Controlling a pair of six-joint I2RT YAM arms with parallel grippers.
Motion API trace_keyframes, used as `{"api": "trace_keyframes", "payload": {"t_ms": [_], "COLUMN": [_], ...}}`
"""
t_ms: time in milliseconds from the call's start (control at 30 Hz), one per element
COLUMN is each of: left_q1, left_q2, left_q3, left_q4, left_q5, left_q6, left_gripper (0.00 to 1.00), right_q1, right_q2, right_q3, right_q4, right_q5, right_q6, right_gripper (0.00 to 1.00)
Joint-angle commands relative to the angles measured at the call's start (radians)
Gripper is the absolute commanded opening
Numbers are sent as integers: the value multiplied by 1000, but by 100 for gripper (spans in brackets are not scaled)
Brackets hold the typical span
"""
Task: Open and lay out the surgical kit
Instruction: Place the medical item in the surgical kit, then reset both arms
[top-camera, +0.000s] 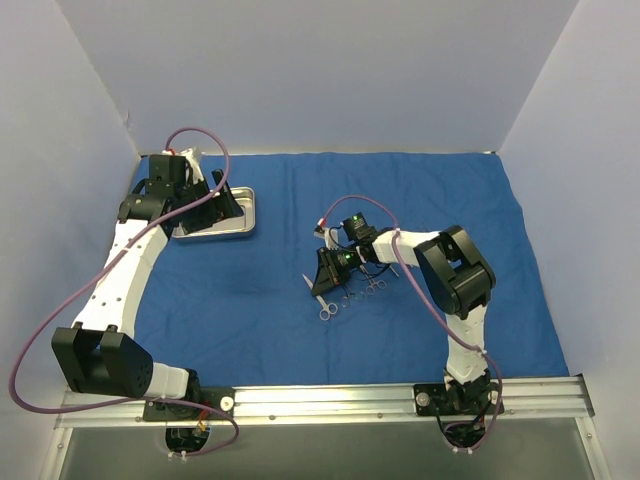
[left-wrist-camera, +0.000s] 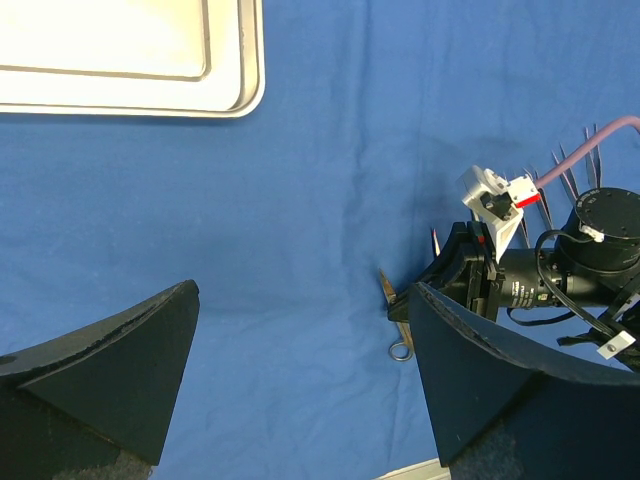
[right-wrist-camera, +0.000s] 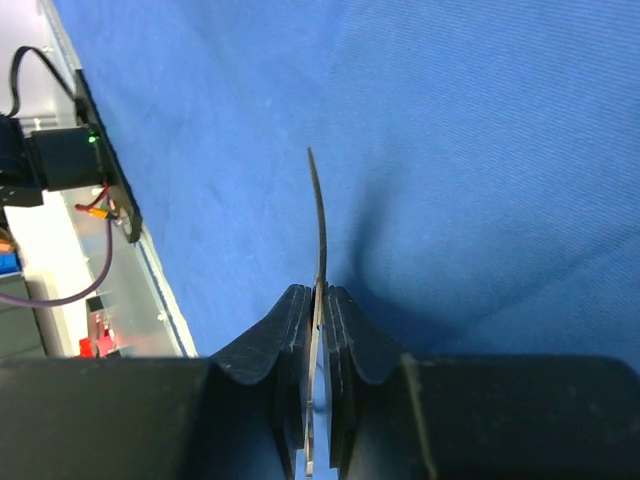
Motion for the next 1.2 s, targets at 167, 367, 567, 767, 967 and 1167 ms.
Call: {"api": "trace_keyframes", "payload": {"t_ms": [167,367,567,767,967,1167], "left_q1": [19,21,21,31,31,1], "left_q2": [-2,-5,-7,-42,-157,-353], "left_q3": [8,5,12,-8,-149,-402], "left_q4": [25,26,14,3,65,172], "left_q5": [21,24,21,-1,-15,32], "left_q6": [17,18,23,30,-3,-106], "left_gripper": [94,94,94,94,94,94], "right_q1": [-8,-12,-21,-24,1,93], "right_q2": [4,-13,-85,-177,-407,-770], "right_q3": [-5,10,129,321,237,-168], "right_q4": [-31,-50,-188,-387,-318,-148], "right_q5": [100,140,272,645,876,1144], "right_q6": [-25,-22,-53,-94,-116,41], "right_gripper": [18,26,37,100,100,100]}}
